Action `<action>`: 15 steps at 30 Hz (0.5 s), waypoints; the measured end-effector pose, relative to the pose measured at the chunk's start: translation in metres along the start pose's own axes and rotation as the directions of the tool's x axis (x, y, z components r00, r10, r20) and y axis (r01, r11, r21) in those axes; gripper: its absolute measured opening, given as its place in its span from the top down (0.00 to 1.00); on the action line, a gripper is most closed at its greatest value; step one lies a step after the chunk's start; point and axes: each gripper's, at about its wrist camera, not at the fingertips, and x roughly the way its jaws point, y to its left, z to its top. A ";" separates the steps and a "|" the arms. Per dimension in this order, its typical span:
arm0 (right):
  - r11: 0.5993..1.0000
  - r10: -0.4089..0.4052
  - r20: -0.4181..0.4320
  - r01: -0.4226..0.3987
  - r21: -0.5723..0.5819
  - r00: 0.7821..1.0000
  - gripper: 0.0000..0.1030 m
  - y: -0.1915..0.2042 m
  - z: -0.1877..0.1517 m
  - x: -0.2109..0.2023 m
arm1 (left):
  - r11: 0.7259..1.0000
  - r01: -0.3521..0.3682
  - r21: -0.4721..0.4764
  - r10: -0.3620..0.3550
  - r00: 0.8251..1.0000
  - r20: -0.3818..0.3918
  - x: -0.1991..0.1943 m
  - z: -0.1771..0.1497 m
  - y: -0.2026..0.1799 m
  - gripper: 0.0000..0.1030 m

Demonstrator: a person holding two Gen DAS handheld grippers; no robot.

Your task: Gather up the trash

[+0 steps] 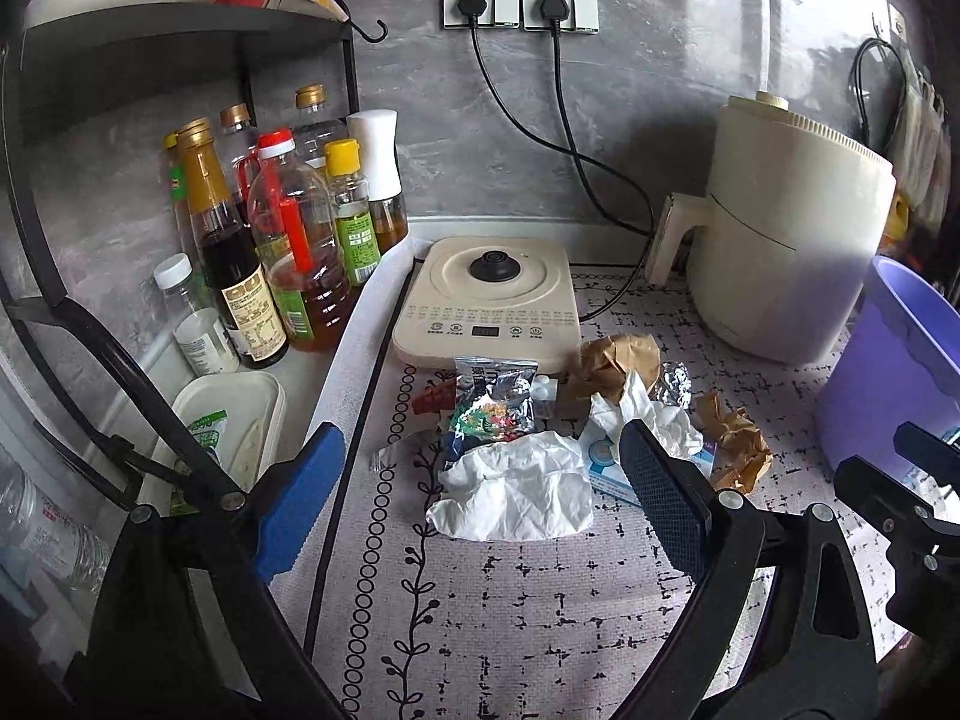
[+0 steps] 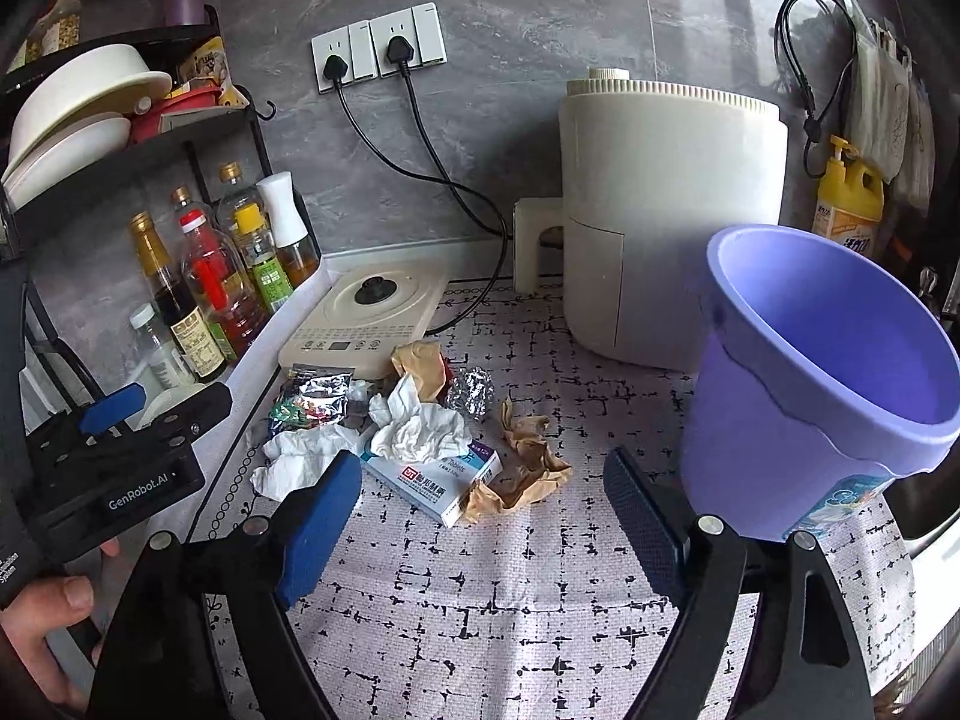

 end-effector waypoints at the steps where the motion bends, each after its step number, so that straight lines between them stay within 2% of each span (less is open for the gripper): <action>1: 1.000 0.001 -0.012 -0.001 0.001 1.000 0.25 -0.001 -0.002 0.004 | 1.000 0.000 -0.002 0.000 1.000 -0.011 0.004 -0.003 0.000 0.13; 8: 1.000 0.013 -0.065 -0.013 0.007 0.998 0.28 0.000 -0.014 0.026 | 1.000 -0.006 -0.006 0.005 0.997 -0.072 0.034 -0.017 -0.002 0.17; 15: 1.000 0.007 -0.106 -0.007 -0.002 0.994 0.36 0.000 -0.019 0.049 | 1.000 0.000 -0.007 -0.001 0.991 -0.134 0.068 -0.035 -0.010 0.24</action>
